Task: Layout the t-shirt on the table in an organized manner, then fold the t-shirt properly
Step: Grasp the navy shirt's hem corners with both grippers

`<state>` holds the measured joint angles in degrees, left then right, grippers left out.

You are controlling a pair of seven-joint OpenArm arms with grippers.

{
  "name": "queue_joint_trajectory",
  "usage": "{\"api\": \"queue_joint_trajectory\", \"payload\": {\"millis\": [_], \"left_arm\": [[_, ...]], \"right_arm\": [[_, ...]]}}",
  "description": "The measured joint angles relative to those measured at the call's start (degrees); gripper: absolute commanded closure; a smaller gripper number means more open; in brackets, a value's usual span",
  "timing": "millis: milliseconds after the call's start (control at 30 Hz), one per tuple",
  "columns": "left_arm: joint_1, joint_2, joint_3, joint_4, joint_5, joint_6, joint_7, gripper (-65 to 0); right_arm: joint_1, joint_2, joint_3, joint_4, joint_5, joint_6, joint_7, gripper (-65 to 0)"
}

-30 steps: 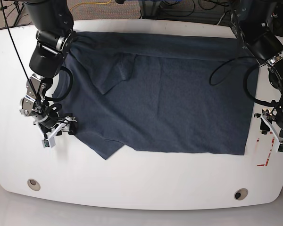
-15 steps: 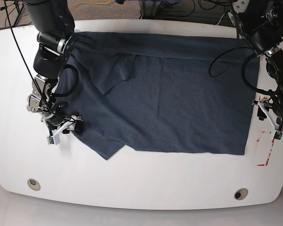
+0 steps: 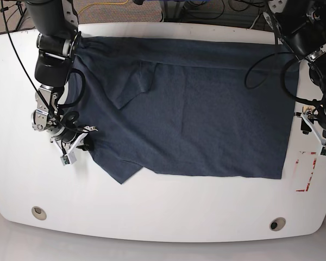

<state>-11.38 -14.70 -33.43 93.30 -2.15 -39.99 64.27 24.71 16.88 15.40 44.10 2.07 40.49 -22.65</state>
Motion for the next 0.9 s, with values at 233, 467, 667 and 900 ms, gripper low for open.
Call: {"api": "queue_joint_trajectory", "payload": {"millis": [233,467,667,900], "left_arm": [[-1.53,0.04,-0.02,-6.32,0.04,0.09,-5.25,-36.9],[-8.28,-0.13,0.26,-23.04,0.04,4.15,-16.11,-36.9],[-13.66,-1.66,0.44,-38.69,0.07,4.50,-24.26,-36.9],[-18.45,-3.23,3.06,-52.92,0.57,5.07,-32.04,-36.9]], "right_arm": [[-0.07,2.56,-1.92,0.04,0.07,0.15,-0.15,-2.1],[-0.07,4.59,-1.90,0.00,-0.39,0.02,-0.94,-2.1],[-0.07,4.68,-1.86,0.04,-0.59,-0.04,-1.14,-1.9],[-0.33,4.48,-1.86,0.11,-0.55,-0.22,-1.03,-1.7]]}}
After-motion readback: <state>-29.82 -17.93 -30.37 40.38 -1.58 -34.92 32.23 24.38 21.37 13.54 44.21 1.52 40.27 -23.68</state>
